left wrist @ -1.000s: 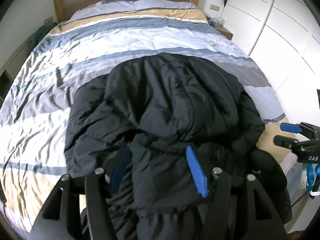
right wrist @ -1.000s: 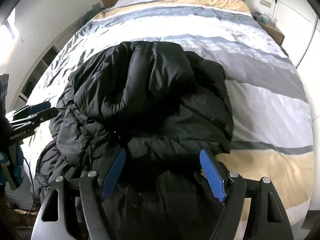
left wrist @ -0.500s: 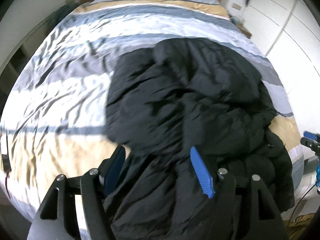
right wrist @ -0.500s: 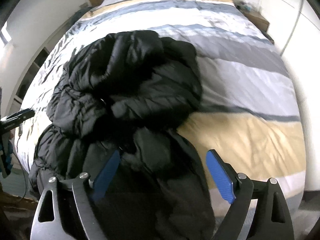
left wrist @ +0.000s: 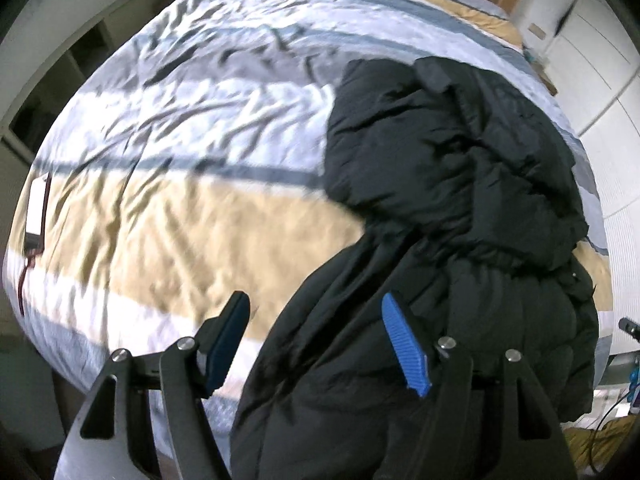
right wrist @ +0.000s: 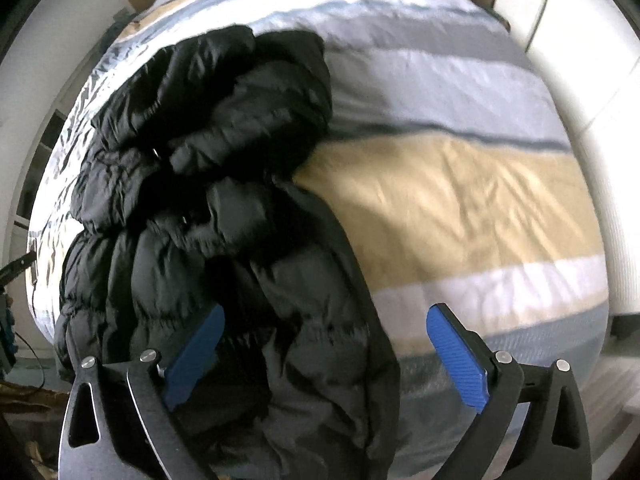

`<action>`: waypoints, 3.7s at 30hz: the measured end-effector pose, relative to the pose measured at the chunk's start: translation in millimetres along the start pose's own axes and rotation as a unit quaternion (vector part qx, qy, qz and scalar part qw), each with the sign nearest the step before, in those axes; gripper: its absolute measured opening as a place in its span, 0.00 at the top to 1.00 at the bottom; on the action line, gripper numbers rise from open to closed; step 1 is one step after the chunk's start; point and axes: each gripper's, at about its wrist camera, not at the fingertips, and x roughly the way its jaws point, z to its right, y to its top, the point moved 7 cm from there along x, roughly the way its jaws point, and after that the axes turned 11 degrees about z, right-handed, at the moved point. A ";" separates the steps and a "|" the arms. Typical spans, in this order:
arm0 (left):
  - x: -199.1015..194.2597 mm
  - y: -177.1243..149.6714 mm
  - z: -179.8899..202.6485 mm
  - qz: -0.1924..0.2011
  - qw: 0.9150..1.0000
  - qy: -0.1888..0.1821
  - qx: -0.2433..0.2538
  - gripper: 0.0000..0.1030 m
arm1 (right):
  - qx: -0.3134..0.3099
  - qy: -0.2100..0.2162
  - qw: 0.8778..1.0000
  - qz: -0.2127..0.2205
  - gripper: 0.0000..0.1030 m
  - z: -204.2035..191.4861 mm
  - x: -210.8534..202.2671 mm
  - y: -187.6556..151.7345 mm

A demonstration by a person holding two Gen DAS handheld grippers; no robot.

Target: Fold large clothes

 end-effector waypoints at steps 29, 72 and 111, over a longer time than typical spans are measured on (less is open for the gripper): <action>55.6 -181.6 -47.1 -0.169 0.949 -0.142 -0.226 0.25 | 0.118 0.030 0.978 -0.171 0.01 38.2 75.2 -136.8; 9.0 5.9 1.6 -0.034 0.941 -0.220 -0.255 0.92 | -0.038 0.167 0.985 -0.034 0.90 -42.7 -15.5 20.8; 139.5 254.9 13.3 -0.009 0.924 -0.196 -0.329 0.90 | 0.265 0.098 0.957 0.071 0.85 -4.2 80.8 274.2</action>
